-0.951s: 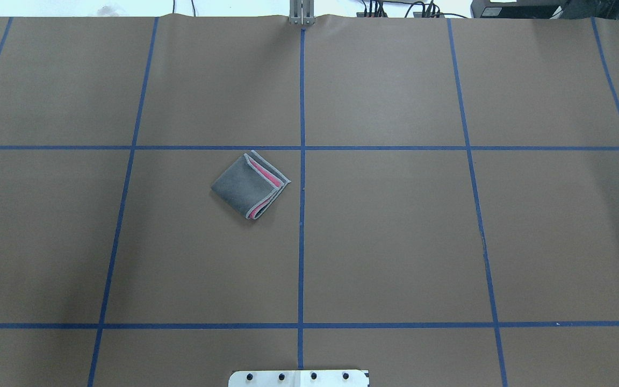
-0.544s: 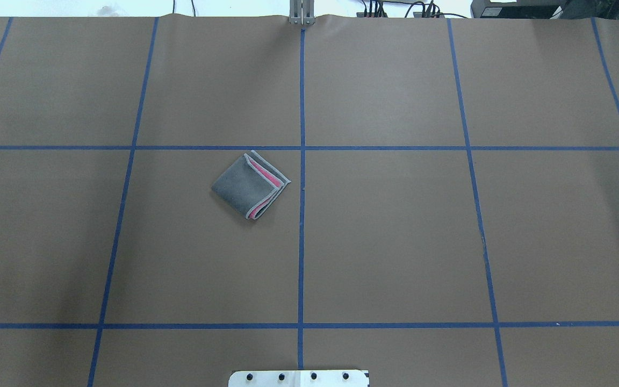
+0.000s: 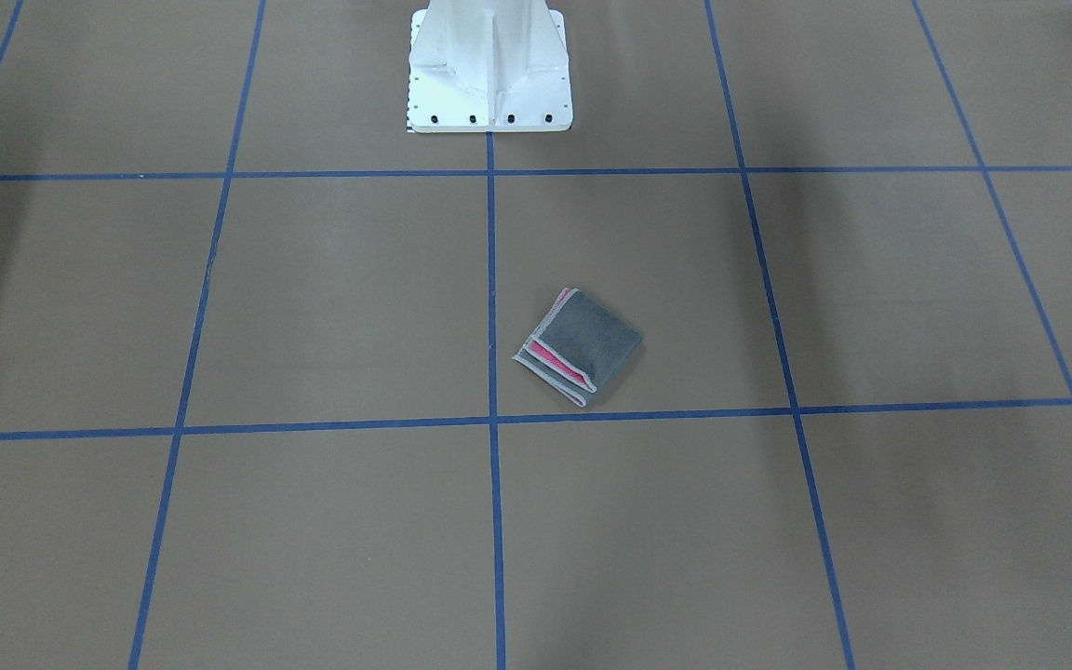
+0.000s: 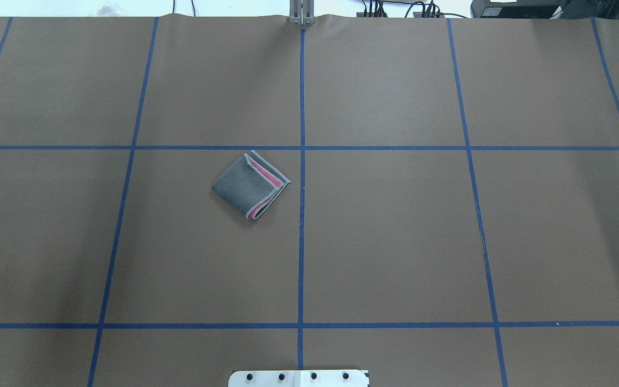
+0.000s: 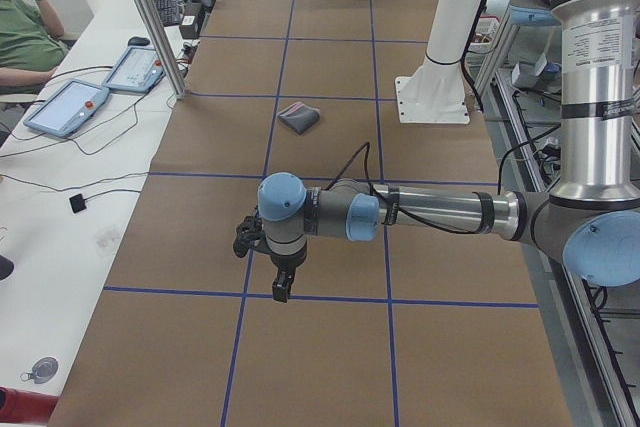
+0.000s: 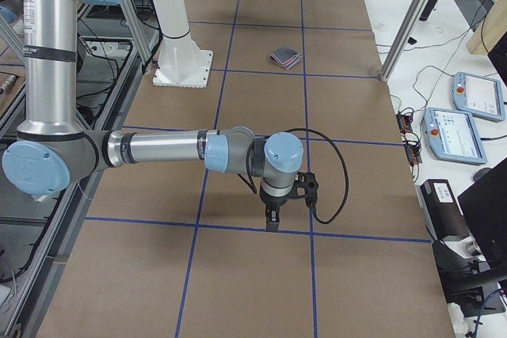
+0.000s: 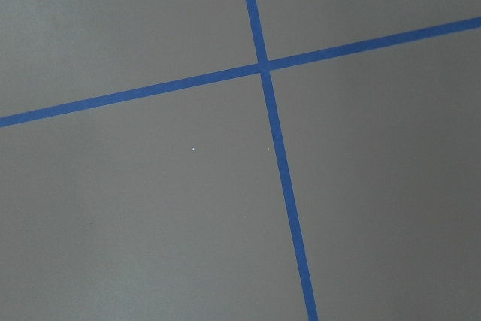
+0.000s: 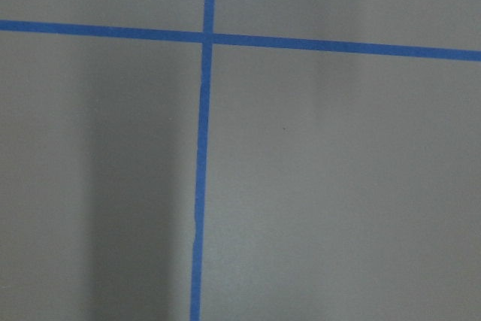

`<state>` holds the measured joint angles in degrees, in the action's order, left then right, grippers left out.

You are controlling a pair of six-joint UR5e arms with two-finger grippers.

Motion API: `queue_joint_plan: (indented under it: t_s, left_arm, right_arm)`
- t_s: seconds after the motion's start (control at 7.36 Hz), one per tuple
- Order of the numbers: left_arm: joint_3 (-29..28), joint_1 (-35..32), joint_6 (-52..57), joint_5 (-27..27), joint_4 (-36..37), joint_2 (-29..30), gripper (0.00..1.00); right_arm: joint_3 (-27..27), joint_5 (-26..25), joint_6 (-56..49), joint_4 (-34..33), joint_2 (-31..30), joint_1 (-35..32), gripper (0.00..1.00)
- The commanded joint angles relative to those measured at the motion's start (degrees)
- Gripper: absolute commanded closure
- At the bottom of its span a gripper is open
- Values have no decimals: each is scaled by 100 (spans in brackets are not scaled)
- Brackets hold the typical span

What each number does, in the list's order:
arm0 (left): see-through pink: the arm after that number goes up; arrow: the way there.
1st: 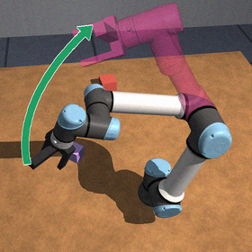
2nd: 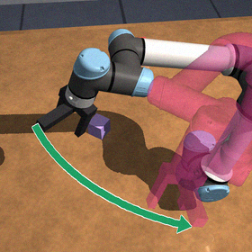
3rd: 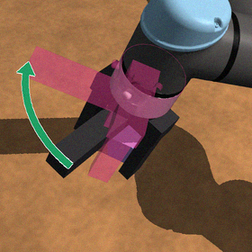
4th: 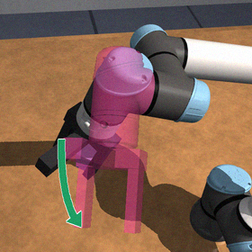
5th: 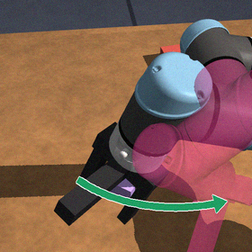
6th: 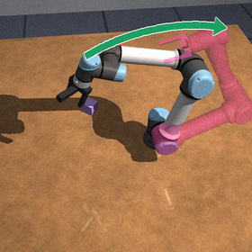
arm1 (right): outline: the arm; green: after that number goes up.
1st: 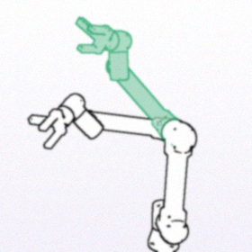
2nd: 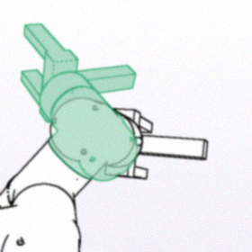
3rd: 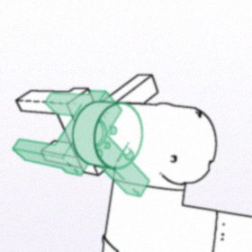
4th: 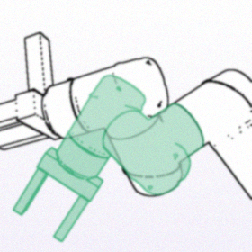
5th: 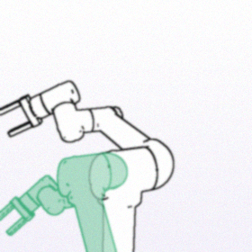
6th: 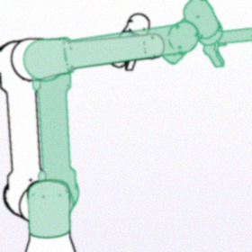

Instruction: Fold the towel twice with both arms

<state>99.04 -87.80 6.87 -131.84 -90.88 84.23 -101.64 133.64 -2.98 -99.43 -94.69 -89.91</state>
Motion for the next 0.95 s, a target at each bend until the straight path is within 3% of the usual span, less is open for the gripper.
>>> queue_joint_plan:
  t_s: [0.0, 0.54, 0.82]
  left_arm:
    - [2, 0, -1, 0, 0, 23, 0]
    - [19, 0, -1, 0, -9, 23, 0]
    - [10, -9, -1, -8, 0, 23, 0]
  right_arm:
    - [-111, 284, 281, 168, -14, 114, 0]
    - [3, 286, 885, 1141, -259, 114, 0]
    - [65, 294, 896, 1286, -304, 114, 0]
